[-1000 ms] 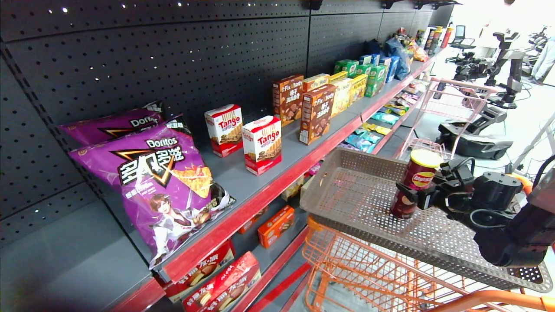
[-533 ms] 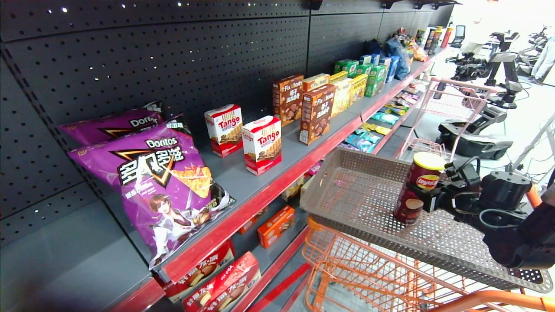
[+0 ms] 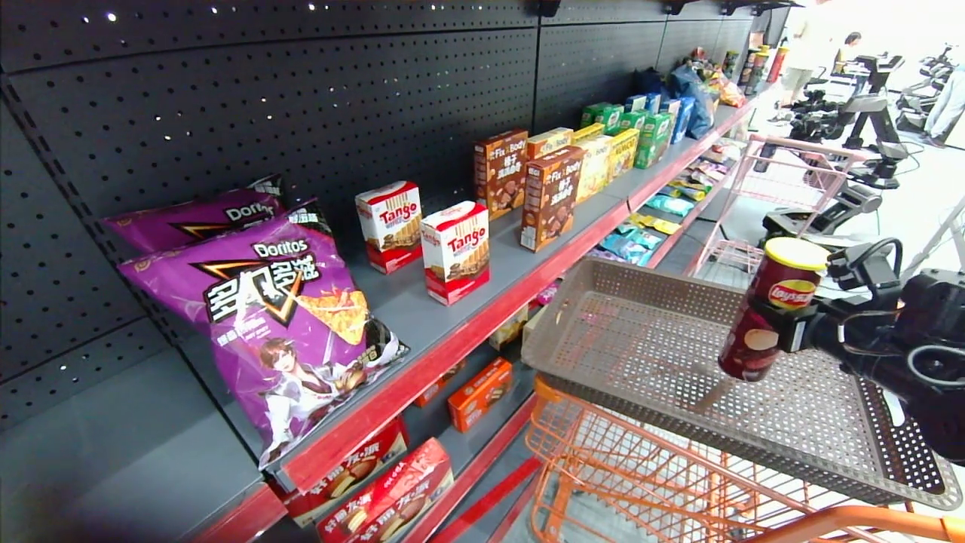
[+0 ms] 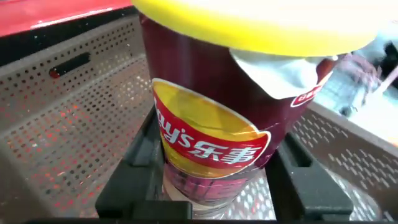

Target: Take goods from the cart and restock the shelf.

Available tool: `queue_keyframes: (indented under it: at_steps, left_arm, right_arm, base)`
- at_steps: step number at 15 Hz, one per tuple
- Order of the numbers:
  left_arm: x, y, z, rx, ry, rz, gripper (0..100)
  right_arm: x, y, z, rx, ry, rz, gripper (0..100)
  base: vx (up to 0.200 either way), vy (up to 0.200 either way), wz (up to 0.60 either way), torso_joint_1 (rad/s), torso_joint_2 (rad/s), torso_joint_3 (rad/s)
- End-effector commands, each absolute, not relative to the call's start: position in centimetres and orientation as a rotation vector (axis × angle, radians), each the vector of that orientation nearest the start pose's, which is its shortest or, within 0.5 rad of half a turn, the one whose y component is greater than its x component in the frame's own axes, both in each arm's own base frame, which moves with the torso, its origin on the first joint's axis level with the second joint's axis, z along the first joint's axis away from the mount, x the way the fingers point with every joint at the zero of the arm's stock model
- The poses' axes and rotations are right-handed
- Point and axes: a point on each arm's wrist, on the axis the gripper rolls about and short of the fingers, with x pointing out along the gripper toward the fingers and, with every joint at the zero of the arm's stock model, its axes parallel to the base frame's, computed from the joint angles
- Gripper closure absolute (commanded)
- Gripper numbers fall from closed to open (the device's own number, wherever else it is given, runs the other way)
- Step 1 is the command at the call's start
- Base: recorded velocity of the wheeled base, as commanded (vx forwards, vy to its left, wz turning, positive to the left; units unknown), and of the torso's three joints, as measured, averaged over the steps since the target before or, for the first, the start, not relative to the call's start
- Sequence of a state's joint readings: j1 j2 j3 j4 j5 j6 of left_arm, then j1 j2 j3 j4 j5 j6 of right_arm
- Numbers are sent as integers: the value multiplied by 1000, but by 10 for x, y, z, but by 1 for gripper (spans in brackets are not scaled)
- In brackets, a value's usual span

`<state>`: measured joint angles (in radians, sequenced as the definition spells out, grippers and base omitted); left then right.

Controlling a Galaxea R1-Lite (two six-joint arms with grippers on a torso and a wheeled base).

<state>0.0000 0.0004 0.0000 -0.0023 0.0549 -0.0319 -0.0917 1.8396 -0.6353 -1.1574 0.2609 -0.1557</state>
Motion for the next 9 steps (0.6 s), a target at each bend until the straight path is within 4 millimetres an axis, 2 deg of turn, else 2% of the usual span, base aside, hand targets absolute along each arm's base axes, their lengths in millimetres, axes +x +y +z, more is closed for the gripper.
queue_keyframes:
  at_steps: [1, 2, 4, 5, 6, 7, 8, 9]
  left_arm:
    - [-23, 1, 76, -32, -4, 55, 0]
    - [-23, 1, 76, -32, -4, 55, 0]
    - [-23, 1, 76, -32, -4, 55, 0]
    - [-23, 1, 76, -32, -4, 55, 0]
    - [-23, 1, 76, -32, -5, 55, 0]
    - [-23, 1, 76, -32, -4, 55, 0]
    - [-23, 1, 76, -32, -4, 55, 0]
    - [-23, 1, 76, -32, -4, 54, 0]
  right_arm:
    - [257, -16, 195, -128, -56, 140, 100]
    - [247, -17, 203, -124, -84, 106, 100]
    - [223, -19, 205, -126, -80, 5, 100]
    - [200, -17, 209, -127, -107, -23, 100]
    - [189, -16, 212, -127, -127, -34, 100]
    - [165, -16, 223, -129, -163, -65, 100]
    - [165, -16, 223, -129, -163, -65, 100]
    - [132, -16, 239, -124, -175, -145, 100]
  base:
    - [0, 0, 0, 0, 0, 0]
    - [0, 0, 0, 0, 0, 0]
    - [0, 0, 0, 0, 0, 0]
    - [0, 0, 0, 0, 0, 0]
    - [0, 0, 0, 0, 0, 0]
    - [0, 0, 0, 0, 0, 0]
    - [0, 0, 0, 0, 0, 0]
    - [0, 0, 0, 0, 0, 0]
